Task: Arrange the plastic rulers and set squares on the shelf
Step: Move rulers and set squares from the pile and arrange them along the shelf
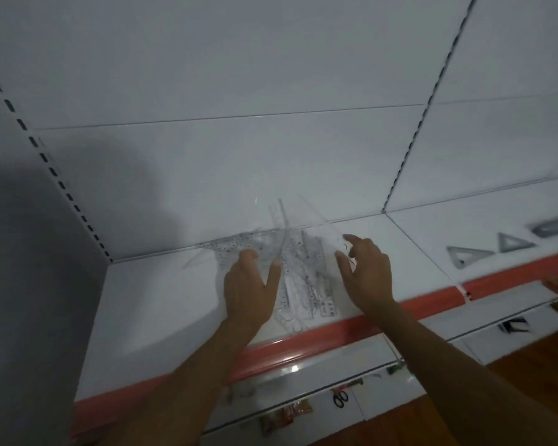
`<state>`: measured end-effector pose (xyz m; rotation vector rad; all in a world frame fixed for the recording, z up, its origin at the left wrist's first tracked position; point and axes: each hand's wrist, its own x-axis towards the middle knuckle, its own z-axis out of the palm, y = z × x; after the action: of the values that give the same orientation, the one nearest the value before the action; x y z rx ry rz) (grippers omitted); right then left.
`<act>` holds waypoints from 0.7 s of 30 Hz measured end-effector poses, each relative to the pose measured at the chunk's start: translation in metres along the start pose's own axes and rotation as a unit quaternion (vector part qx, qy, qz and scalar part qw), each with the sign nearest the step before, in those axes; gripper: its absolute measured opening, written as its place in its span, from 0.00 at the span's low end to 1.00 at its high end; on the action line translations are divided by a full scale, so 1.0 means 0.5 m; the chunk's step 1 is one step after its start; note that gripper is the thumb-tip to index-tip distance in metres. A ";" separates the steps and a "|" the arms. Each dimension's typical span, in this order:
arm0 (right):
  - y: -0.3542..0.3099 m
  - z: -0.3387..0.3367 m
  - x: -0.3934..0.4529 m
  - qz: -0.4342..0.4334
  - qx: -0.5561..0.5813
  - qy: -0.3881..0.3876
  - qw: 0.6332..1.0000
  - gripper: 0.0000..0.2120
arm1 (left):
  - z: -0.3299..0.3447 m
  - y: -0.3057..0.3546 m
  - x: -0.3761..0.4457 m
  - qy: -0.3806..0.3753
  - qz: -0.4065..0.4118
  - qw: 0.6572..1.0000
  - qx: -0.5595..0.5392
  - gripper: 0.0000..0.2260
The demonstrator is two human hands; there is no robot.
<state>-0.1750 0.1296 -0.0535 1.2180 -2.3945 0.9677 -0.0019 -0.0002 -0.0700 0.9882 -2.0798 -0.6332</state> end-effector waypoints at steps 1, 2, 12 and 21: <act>0.007 -0.023 -0.004 0.004 -0.015 0.010 1.000 0.17 | 0.005 0.012 0.002 -0.008 0.012 1.000 0.004 0.25; 0.019 -0.046 -0.009 0.007 -0.026 0.010 1.000 0.17 | 0.013 0.027 0.005 -0.016 0.027 0.999 0.009 0.25; 0.229 -0.325 -0.085 0.113 -0.024 0.030 0.993 0.18 | 0.165 0.352 -0.034 -0.118 0.143 0.982 -0.028 0.21; 0.470 -0.617 -0.156 0.231 -0.130 0.081 0.961 0.16 | 0.388 0.682 -0.156 -0.239 0.259 0.935 -0.032 0.21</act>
<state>-0.3297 0.4839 0.0298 0.4747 -2.6181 0.7941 -0.2712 0.2836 0.0135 0.2187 -2.5836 -0.6978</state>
